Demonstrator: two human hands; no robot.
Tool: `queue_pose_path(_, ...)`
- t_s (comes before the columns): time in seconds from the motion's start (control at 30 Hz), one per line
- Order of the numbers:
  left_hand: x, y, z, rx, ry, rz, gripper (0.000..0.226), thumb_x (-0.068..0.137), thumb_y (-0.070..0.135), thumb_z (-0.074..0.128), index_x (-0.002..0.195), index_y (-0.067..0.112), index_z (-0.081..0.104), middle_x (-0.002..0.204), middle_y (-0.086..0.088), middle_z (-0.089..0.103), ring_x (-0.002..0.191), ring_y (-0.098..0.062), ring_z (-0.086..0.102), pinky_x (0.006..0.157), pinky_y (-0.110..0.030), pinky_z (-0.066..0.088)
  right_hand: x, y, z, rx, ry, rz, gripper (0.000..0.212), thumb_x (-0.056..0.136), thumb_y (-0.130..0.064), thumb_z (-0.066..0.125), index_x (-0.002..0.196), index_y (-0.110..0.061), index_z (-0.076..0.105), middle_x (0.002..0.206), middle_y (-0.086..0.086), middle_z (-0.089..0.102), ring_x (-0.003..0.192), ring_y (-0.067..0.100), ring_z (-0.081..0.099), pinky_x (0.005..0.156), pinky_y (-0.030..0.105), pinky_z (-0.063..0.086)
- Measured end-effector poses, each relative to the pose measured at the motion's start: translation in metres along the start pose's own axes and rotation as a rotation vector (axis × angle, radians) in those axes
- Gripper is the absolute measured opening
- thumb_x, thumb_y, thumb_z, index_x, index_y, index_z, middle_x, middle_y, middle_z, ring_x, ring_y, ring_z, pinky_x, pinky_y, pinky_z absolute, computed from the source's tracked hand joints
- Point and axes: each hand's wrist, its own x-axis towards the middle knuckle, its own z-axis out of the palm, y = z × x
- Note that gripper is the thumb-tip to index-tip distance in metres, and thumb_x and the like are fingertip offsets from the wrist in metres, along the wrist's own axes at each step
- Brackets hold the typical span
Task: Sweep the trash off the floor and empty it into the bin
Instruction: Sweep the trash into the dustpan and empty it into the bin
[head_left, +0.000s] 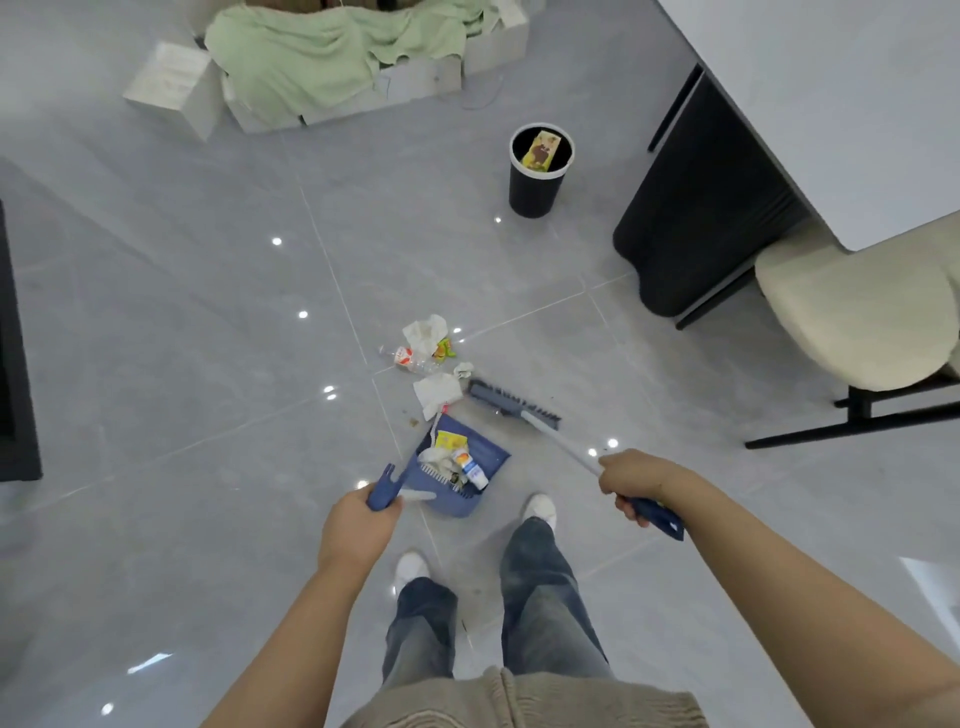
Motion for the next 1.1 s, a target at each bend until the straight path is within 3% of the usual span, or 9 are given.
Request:
queue_pose_path(0.17,0.0,-0.028,-0.009,-0.019,0.011,-0.064,0.024,0.085,0.019,0.066,0.064,0.018,0.055,0.055,-0.002,0.052,0.054,-0.017,0.047,0.055,-0.027,0.036,0.034,-0.045,0.005,-0.179,0.066,0.021,0.02,0.088,-0.001,0.035,0.091,0.002,0.055,0.06,0.013,0.055,0.05,0.024,0.05,0.045,0.025,0.04)
queue_pose_path(0.27,0.003,-0.033,-0.013,-0.017,0.024,-0.082,0.023,0.083,0.019,0.066,0.063,0.02,0.055,0.053,0.0,0.051,0.055,-0.019,0.046,0.057,-0.028,0.036,0.045,-0.057,0.034,-0.248,0.028,0.034,0.015,0.089,-0.003,0.04,0.093,-0.001,0.054,0.066,0.012,0.056,0.056,0.023,0.051,0.05,0.026,0.041)
queue_pose_path(0.37,0.007,-0.031,-0.013,-0.016,0.025,-0.09,0.027,0.083,0.017,0.065,0.06,0.02,0.052,0.052,0.0,0.049,0.053,-0.018,0.044,0.056,-0.028,0.035,0.037,-0.057,0.072,-0.293,-0.065,0.013,0.017,0.092,-0.008,0.044,0.082,-0.007,0.058,0.095,0.017,0.069,0.055,0.017,0.05,0.051,0.023,0.042)
queue_pose_path(0.47,0.006,-0.026,-0.011,-0.012,0.014,-0.077,0.032,0.084,0.015,0.063,0.056,0.021,0.048,0.052,0.001,0.048,0.054,-0.017,0.044,0.053,-0.025,0.034,0.025,-0.052,0.095,-0.307,-0.126,0.0,0.029,0.09,-0.008,0.048,0.115,0.0,0.06,0.119,0.02,0.064,0.076,0.023,0.061,0.064,0.026,0.045)
queue_pose_path(0.53,0.004,-0.023,-0.013,-0.015,0.021,-0.066,0.033,0.084,0.016,0.062,0.056,0.021,0.047,0.053,0.001,0.048,0.053,-0.015,0.042,0.051,-0.025,0.032,0.016,-0.05,0.094,-0.328,-0.156,0.028,0.034,0.088,-0.004,0.046,0.119,0.005,0.056,0.109,0.024,0.066,0.067,0.025,0.06,0.057,0.026,0.045)
queue_pose_path(0.63,0.006,-0.024,-0.017,-0.002,0.006,-0.044,0.029,0.084,0.017,0.061,0.058,0.022,0.05,0.056,0.001,0.051,0.057,-0.019,0.047,0.054,-0.026,0.034,0.002,-0.043,0.07,-0.248,-0.114,0.007,0.03,0.087,-0.004,0.04,0.111,0.009,0.055,0.068,0.018,0.059,0.051,0.024,0.05,0.05,0.026,0.044)
queue_pose_path(0.87,0.007,-0.023,-0.026,-0.01,-0.031,-0.015,0.018,0.085,0.016,0.059,0.067,0.018,0.057,0.064,-0.002,0.057,0.065,-0.02,0.053,0.054,-0.024,0.036,-0.022,-0.046,0.019,0.048,0.014,0.038,0.021,0.093,-0.007,0.041,0.108,0.003,0.05,0.057,0.013,0.048,0.048,0.022,0.043,0.047,0.027,0.039)
queue_pose_path(1.03,0.008,-0.025,-0.017,-0.013,-0.013,-0.019,0.028,0.085,0.019,0.057,0.059,0.024,0.049,0.057,0.003,0.05,0.058,-0.017,0.046,0.052,-0.024,0.034,0.021,-0.082,0.009,-0.238,0.105,0.027,0.021,0.089,-0.001,0.034,0.088,0.006,0.054,0.056,0.014,0.054,0.046,0.025,0.05,0.046,0.025,0.042)
queue_pose_path(1.1,0.013,-0.025,-0.014,-0.019,-0.018,-0.019,0.026,0.086,0.019,0.057,0.061,0.023,0.051,0.06,0.001,0.053,0.06,-0.017,0.048,0.053,-0.024,0.035,0.04,-0.089,0.019,-0.32,0.119,0.025,0.023,0.087,0.0,0.034,0.092,0.005,0.056,0.058,0.015,0.056,0.047,0.026,0.051,0.046,0.025,0.042)
